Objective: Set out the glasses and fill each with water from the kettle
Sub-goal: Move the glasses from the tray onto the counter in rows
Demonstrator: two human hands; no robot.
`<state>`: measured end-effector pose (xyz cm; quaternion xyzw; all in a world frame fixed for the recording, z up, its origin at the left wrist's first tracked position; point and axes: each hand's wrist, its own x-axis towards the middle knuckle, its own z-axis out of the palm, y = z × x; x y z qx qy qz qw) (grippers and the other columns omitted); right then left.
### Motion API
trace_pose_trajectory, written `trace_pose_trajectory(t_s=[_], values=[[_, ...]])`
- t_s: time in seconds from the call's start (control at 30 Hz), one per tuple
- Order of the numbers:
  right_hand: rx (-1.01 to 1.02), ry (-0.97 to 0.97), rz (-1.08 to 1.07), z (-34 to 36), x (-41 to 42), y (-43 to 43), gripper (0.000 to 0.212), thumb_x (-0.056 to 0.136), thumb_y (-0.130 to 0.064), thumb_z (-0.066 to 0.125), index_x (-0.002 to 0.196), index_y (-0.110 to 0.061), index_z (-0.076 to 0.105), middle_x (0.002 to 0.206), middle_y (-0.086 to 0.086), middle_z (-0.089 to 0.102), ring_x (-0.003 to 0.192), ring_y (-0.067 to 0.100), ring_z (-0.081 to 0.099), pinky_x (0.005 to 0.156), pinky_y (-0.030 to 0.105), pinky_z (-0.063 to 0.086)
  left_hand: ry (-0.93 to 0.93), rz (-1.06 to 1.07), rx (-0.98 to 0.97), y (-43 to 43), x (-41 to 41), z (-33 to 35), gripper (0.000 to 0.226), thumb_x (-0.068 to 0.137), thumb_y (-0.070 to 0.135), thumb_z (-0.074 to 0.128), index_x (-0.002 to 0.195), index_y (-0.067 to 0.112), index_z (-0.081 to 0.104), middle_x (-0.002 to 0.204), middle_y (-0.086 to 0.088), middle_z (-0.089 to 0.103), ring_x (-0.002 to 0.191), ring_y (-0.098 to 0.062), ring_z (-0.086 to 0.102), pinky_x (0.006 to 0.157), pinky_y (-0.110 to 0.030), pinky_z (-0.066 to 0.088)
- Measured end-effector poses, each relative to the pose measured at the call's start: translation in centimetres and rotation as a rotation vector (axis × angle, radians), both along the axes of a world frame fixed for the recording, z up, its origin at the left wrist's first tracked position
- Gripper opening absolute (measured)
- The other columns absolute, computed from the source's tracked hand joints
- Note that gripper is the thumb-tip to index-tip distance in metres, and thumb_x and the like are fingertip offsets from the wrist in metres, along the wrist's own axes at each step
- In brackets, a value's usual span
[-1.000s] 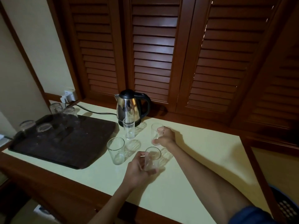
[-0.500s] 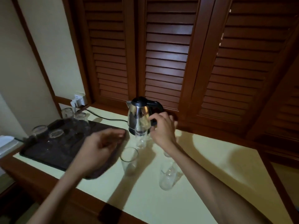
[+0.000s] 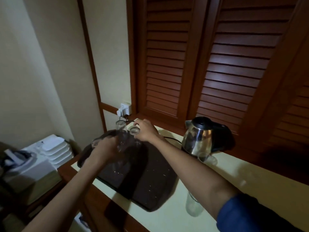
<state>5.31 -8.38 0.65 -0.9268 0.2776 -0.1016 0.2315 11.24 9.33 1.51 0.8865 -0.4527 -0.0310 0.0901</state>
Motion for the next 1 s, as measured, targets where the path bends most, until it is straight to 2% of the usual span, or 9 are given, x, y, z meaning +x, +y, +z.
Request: trace_pose_trajectory(t_s=[0.13,0.27,0.4,0.43,0.57,0.73,0.87,0.93,1.0], values=[[0.002,0.143,-0.024,-1.2,4.0,-1.4,0.086,0.079,-0.024,0.091,0.153,-0.023,0.047,0.153,0.015,0.045,0.140,0.038,0.050,0.113,0.047,0.047,-0.026,-0.002,0.273,-2.6,2.0,-1.3,0.075,0.082,0.043,0.078,0.148,0.022,0.048,0.148,-0.010,0.054,0.133,-0.030,0.058,0.105,-0.040,0.050],[-0.002,0.228,-0.036,-2.9,5.6,-2.6,0.077,0.079,-0.035,0.090,0.146,-0.017,0.056,0.144,0.016,0.063,0.131,0.038,0.061,0.103,0.041,0.053,-0.075,-0.083,0.481,-4.4,3.5,-1.8,0.073,0.079,0.049,0.081,0.142,0.019,0.059,0.140,-0.002,0.065,0.127,-0.021,0.064,0.101,-0.034,0.056],[0.110,0.163,-0.047,-4.1,5.5,-3.1,0.073,0.081,-0.027,0.090,0.146,-0.016,0.058,0.140,0.017,0.066,0.127,0.037,0.064,0.098,0.037,0.054,-0.046,-0.129,0.563,-5.4,4.5,-1.9,0.066,0.080,0.045,0.083,0.136,0.015,0.063,0.133,-0.003,0.068,0.118,-0.020,0.068,0.097,-0.032,0.058],[0.151,0.163,-0.049,-3.9,5.3,-3.4,0.075,0.080,-0.026,0.091,0.146,-0.015,0.058,0.138,0.014,0.067,0.124,0.035,0.065,0.096,0.038,0.057,-0.014,-0.129,0.565,-5.4,4.7,-1.7,0.063,0.082,0.044,0.081,0.136,0.016,0.062,0.132,-0.003,0.068,0.116,-0.020,0.068,0.096,-0.032,0.058],[0.387,0.085,-0.110,-2.9,3.9,-4.5,0.069,0.077,-0.016,0.093,0.138,-0.018,0.061,0.120,0.004,0.061,0.098,0.024,0.067,0.068,0.034,0.064,0.078,-0.119,0.452,-4.8,5.1,-0.5,0.048,0.083,0.040,0.079,0.126,0.021,0.065,0.122,-0.004,0.070,0.107,-0.022,0.069,0.090,-0.034,0.060],[0.412,0.039,-0.134,-2.3,2.0,-5.1,0.073,0.074,0.000,0.092,0.139,-0.015,0.064,0.133,0.012,0.066,0.096,0.030,0.070,0.079,0.042,0.065,-0.003,-0.066,0.409,-4.0,4.0,0.3,0.058,0.078,0.053,0.078,0.127,0.025,0.064,0.119,-0.001,0.069,0.109,-0.024,0.067,0.092,-0.040,0.060],[0.299,0.062,-0.118,-0.9,-0.6,-5.4,0.064,0.070,-0.001,0.095,0.129,-0.015,0.073,0.122,0.010,0.069,0.082,0.026,0.070,0.067,0.035,0.065,-0.013,-0.058,0.307,-4.0,2.1,0.5,0.064,0.066,0.060,0.084,0.117,0.025,0.068,0.112,0.000,0.071,0.102,-0.022,0.068,0.087,-0.038,0.061],[0.305,0.013,-0.161,-0.2,-2.1,-5.4,0.065,0.068,-0.005,0.097,0.128,-0.014,0.074,0.122,0.008,0.064,0.090,0.024,0.065,0.067,0.034,0.064,0.022,-0.067,0.253,-3.9,1.7,0.8,0.062,0.069,0.063,0.082,0.117,0.027,0.068,0.113,0.002,0.070,0.101,-0.020,0.066,0.087,-0.037,0.060],[0.324,-0.046,-0.205,0.1,-4.0,-5.7,0.063,0.067,-0.009,0.098,0.126,-0.011,0.074,0.113,0.006,0.059,0.098,0.020,0.053,0.064,0.030,0.058,0.070,-0.082,0.230,-3.5,1.4,1.4,0.065,0.074,0.064,0.079,0.126,0.029,0.067,0.126,0.005,0.067,0.112,-0.020,0.064,0.096,-0.037,0.056]])
